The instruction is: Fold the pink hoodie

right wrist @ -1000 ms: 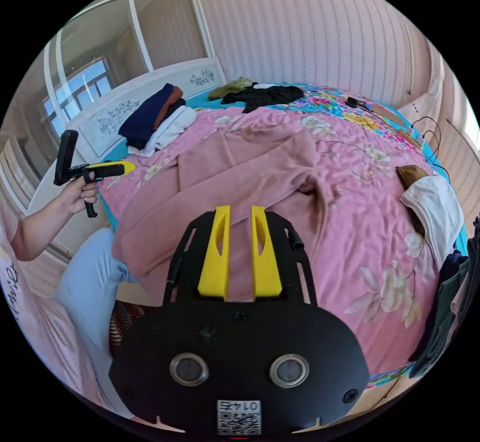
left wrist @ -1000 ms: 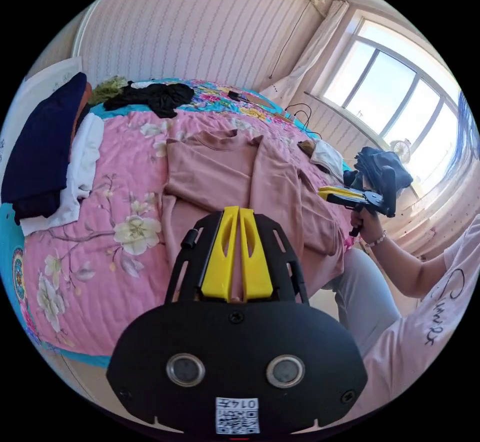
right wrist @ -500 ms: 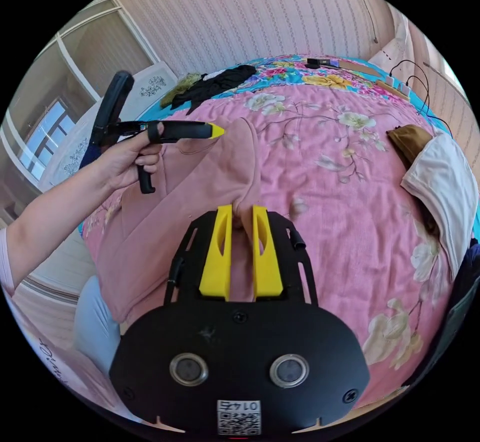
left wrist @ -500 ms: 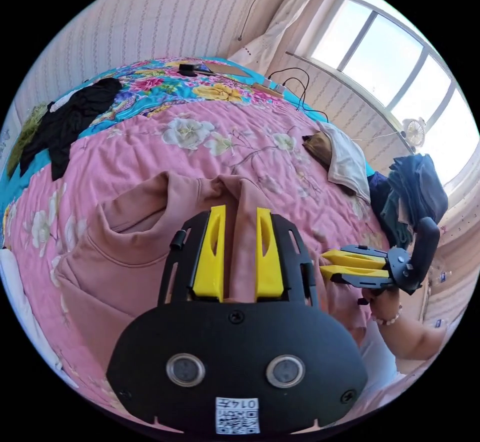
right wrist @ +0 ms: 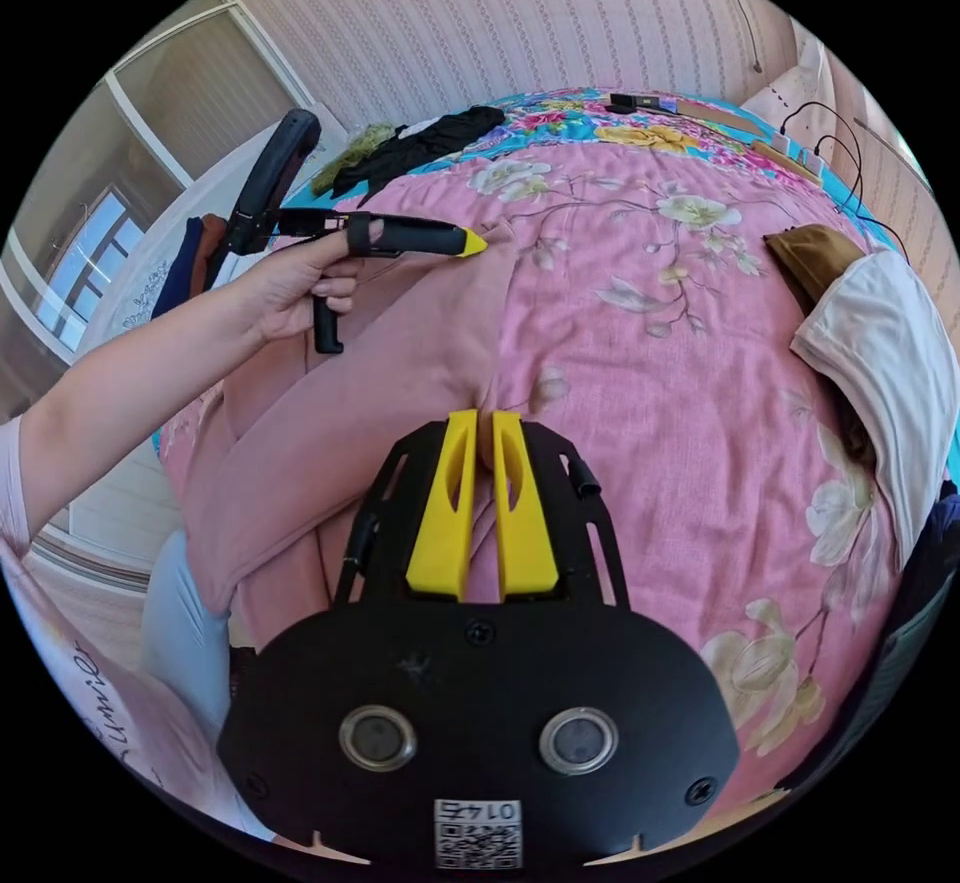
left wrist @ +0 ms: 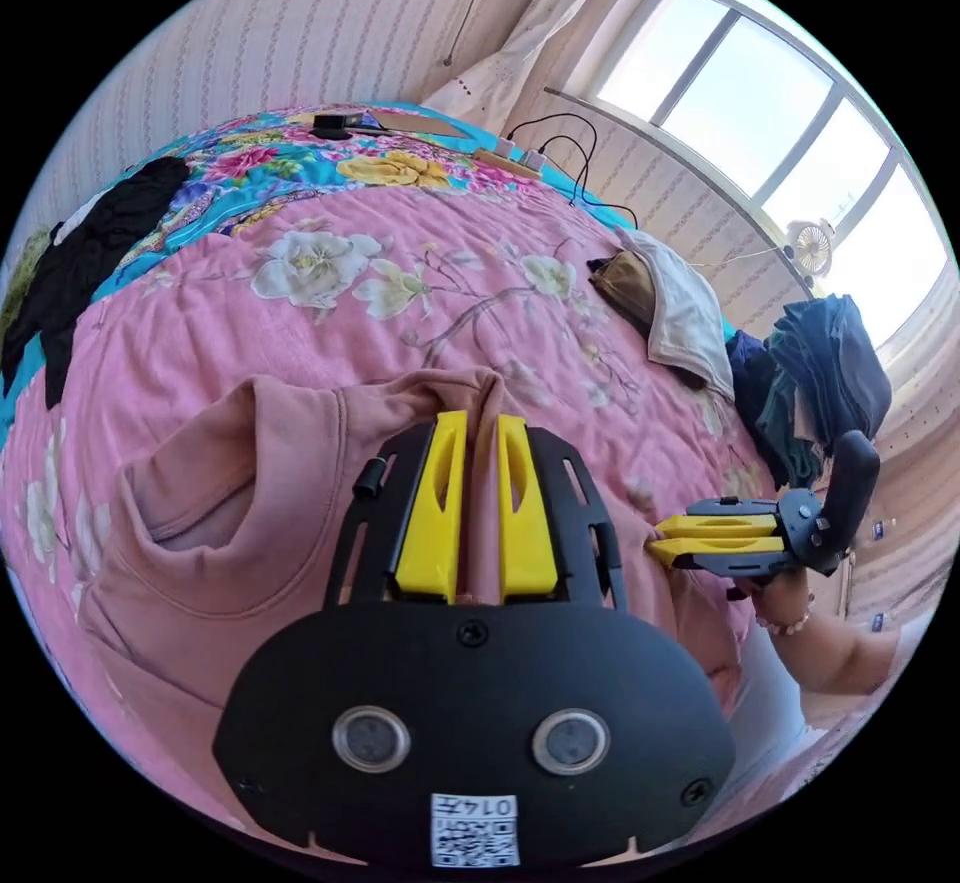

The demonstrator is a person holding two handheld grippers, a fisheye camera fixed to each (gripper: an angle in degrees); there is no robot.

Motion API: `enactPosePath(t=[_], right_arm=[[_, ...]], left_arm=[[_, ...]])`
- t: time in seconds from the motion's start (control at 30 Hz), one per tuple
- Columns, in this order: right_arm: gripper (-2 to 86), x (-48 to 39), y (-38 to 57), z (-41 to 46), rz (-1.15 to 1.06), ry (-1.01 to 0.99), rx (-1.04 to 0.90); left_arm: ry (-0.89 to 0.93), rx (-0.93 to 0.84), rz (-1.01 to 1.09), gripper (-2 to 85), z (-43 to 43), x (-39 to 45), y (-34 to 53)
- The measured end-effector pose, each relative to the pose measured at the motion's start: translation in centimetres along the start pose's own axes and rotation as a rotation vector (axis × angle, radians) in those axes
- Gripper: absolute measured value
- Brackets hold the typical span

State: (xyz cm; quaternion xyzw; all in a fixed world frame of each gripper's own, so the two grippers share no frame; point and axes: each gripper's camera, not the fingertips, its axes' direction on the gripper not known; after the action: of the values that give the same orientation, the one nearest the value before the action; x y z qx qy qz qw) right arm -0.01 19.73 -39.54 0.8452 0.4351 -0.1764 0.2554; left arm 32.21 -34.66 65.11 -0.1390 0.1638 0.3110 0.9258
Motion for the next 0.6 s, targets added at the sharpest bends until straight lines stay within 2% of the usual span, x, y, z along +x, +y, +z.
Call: enactPosePath(t=[0.17, 0.3, 0.4, 0.47, 0.6], right_arm=[[5.2, 2.1, -1.5, -2.8, -0.011, -0.047, 0.062], [9.3, 2.6, -4.7, -2.7, -0.059, -0.031, 0.077], [14.0, 2.7, -8.9, -1.9, -0.059, -0.067, 0.06], [15.3, 3.2, -11.9, -1.0, -0.035, -0.069, 0.07], [13.7, 3.9, -15.2, 1.7, -0.024, -0.04, 0.007]], left_arm=[[-0.146, 0.082, 0.058, 5.6, -9.4, -3.5, 6.4], [-0.287, 0.094, -0.112, 5.2, -15.4, -9.7, 13.3], [-0.325, 0.077, -0.252, 6.5, -17.5, -13.8, 16.7], [-0.308, 0.085, -0.334, 7.7, -18.2, -15.8, 18.1], [-0.145, 0.186, -0.439, 9.6, -18.6, -18.6, 19.6]])
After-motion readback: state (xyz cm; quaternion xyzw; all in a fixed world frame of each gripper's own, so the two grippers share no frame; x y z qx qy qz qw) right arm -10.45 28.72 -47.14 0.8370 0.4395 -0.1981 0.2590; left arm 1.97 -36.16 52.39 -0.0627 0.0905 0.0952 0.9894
